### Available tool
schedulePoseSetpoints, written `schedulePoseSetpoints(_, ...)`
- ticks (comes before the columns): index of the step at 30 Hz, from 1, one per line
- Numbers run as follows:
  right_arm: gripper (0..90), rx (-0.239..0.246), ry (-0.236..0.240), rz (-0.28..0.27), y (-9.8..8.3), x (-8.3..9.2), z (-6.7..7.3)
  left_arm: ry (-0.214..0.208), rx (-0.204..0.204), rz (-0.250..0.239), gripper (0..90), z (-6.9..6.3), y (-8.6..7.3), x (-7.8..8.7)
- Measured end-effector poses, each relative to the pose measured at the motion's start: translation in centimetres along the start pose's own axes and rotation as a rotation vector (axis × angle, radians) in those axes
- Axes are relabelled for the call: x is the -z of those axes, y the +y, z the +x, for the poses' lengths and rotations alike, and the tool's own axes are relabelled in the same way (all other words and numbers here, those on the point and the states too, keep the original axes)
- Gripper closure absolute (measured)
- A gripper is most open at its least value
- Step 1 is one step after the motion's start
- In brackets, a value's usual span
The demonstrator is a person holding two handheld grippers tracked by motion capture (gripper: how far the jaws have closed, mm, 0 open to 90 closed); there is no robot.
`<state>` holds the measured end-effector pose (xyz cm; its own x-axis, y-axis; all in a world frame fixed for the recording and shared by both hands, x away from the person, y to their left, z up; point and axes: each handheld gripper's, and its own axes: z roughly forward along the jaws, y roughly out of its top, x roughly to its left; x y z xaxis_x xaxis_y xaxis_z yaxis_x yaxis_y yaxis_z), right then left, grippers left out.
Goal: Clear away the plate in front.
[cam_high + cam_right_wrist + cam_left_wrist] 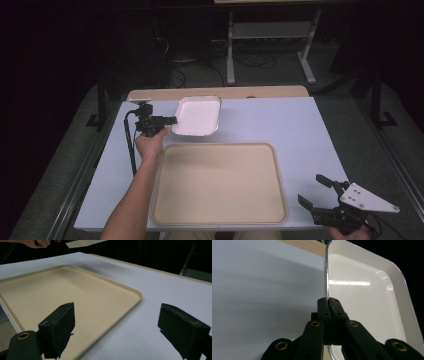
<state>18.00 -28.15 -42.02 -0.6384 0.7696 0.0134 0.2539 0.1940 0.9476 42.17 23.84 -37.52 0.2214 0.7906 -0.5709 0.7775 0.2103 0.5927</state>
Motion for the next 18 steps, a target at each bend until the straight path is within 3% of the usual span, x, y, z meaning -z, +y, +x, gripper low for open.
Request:
schedulePoseSetpoints(9,13.2,0.007,-0.001,0.003,0.1,0.0,0.1,-0.035,-0.02,0.004,88.7,-0.7,-1.3,1.3)
schedulePoseSetpoints(18,13.2,0.013,-0.003,0.005,0.1,0.0,0.2,-0.035,-0.023,0.027,88.8,-0.6,-3.2,2.2)
